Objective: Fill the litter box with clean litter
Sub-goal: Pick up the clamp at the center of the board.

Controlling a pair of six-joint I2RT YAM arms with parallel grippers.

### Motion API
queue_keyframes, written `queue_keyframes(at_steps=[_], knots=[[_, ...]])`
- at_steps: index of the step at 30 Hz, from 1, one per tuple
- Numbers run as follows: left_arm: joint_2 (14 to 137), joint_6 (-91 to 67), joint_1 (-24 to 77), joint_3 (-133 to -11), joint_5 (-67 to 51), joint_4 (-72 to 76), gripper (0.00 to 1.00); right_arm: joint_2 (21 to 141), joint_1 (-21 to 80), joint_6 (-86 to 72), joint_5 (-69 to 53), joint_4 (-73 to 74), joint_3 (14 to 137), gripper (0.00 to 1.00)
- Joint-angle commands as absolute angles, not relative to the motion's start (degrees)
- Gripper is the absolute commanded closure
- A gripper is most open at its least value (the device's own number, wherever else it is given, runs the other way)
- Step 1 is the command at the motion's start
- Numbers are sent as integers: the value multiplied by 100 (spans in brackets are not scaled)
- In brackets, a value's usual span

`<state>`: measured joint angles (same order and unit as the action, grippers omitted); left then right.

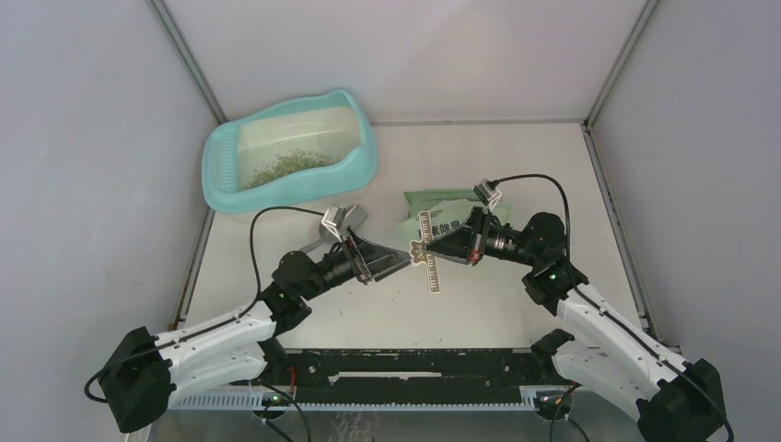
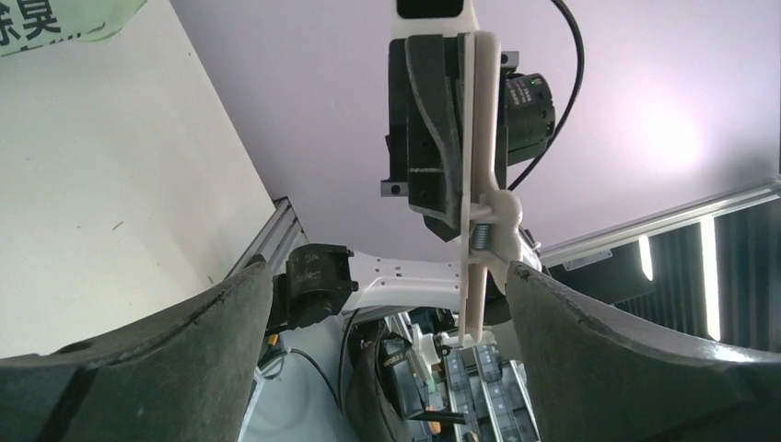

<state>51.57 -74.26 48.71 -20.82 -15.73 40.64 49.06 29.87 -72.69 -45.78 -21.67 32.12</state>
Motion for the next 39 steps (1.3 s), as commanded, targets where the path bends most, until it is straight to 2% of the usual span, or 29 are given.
queue_keyframes(at_steps=[1,12,26,39], knots=[[5275,-7671,4839,-1925,-1744,4761,0,5011,3201,-7077,-4395,-2256,3492,100],[5076,-7800,4835,-1847,-1714,4720,0,5066,3464,-6366,-3957,-1419,3542,100],[4502,-7582,4821,-1739,-1446,3749,0,4739,2939,-6179,-4113,-971,3542,100],[4915,-7946,4811,-1655,-1526,4825,0,5225,3485,-6288,-4036,-1442,3542,100]])
